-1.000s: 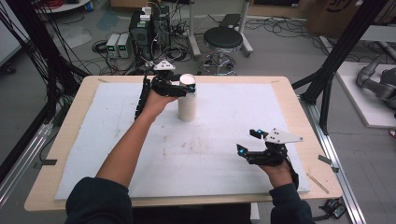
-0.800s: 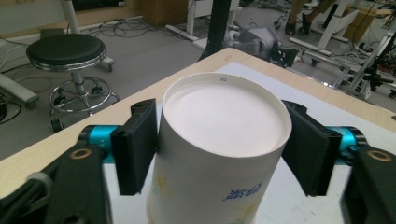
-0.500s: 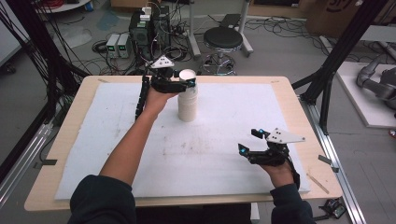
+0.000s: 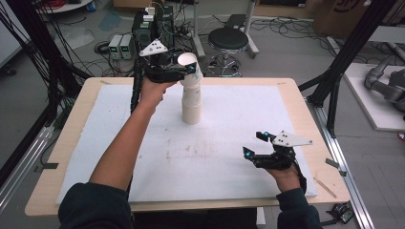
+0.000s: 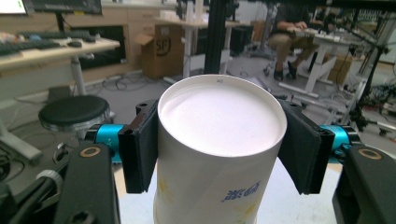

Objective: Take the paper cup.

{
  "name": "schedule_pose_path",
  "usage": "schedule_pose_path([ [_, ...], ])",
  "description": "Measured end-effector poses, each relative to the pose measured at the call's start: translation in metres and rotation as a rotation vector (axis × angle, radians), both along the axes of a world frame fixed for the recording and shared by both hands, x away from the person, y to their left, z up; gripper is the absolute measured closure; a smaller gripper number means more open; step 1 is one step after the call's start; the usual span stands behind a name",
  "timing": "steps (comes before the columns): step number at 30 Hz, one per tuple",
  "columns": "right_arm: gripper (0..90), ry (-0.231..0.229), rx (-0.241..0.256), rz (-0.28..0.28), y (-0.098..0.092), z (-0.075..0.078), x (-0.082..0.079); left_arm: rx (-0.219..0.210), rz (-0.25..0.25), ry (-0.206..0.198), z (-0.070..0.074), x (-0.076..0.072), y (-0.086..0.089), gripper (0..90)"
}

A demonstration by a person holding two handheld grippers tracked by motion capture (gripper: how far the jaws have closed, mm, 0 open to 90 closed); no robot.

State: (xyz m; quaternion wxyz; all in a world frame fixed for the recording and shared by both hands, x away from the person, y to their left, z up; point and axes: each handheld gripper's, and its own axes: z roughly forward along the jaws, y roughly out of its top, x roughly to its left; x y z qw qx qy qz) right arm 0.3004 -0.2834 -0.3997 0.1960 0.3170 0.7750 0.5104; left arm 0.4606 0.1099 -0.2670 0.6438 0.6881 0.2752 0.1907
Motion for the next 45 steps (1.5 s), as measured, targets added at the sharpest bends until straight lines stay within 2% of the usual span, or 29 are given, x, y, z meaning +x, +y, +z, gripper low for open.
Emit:
schedule_pose_path([
  [9, 19.8, 0.012, -0.009, 0.014, 0.005, -0.001, 0.0, -0.039, -0.004, -0.058, 0.02, -0.025, 0.027, 36.0],
  [13, 19.8, 0.016, -0.005, 0.025, 0.008, -0.002, 0.0, -0.036, -0.019, -0.068, 0.021, -0.037, 0.034, 36.0],
  [16, 19.7, 0.03, 0.006, 0.043, 0.01, -0.002, 0.001, -0.05, -0.053, -0.052, 0.016, -0.045, 0.037, 36.0],
  [18, 19.7, 0.04, 0.008, 0.066, 0.012, -0.003, 0.001, -0.036, -0.073, -0.049, 0.011, -0.051, 0.038, 36.0],
  [21, 19.7, 0.046, 0.004, 0.076, 0.016, -0.003, 0.002, -0.038, -0.099, -0.038, 0.006, -0.057, 0.037, 35.9],
  [26, 19.8, 0.039, 0.004, 0.134, 0.026, -0.002, 0.004, -0.065, -0.177, -0.026, -0.014, -0.076, 0.036, 35.7],
  [29, 19.8, 0.036, -0.005, 0.154, 0.032, 0.001, 0.007, -0.058, -0.201, -0.018, -0.027, -0.087, 0.034, 35.7],
  [31, 19.8, 0.033, -0.008, 0.176, 0.037, 0.004, 0.013, -0.027, -0.219, -0.01, -0.038, -0.096, 0.032, 35.7],
  [32, 19.8, 0.033, -0.008, 0.176, 0.037, 0.004, 0.013, -0.027, -0.219, -0.01, -0.038, -0.096, 0.032, 35.6],
  [33, 19.7, 0.041, -0.01, 0.195, 0.043, 0.008, 0.017, -0.02, -0.224, -0.007, -0.049, -0.103, 0.03, 35.6],
  [34, 19.8, 0.04, -0.014, 0.199, 0.045, 0.009, 0.019, -0.02, -0.224, -0.007, -0.049, -0.103, 0.03, 35.6],
  [35, 19.7, 0.042, -0.013, 0.204, 0.048, 0.01, 0.021, -0.016, -0.232, 0.005, -0.061, -0.109, 0.029, 35.6],
  [37, 19.7, 0.049, -0.002, 0.214, 0.05, 0.01, 0.023, -0.012, -0.241, 0.017, -0.073, -0.115, 0.027, 35.6],
  [41, 19.7, 0.055, -0.008, 0.22, 0.056, 0.007, 0.023, -0.007, -0.266, 0.034, -0.086, -0.121, 0.025, 35.5],
  [43, 19.7, 0.065, -0.029, 0.23, 0.058, 0.005, 0.022, 0.001, -0.266, 0.037, -0.089, -0.122, 0.024, 35.6],
  [45, 19.7, 0.065, -0.024, 0.243, 0.059, 0.004, 0.02, 0.006, -0.272, 0.044, -0.09, -0.124, 0.023, 35.5],
])
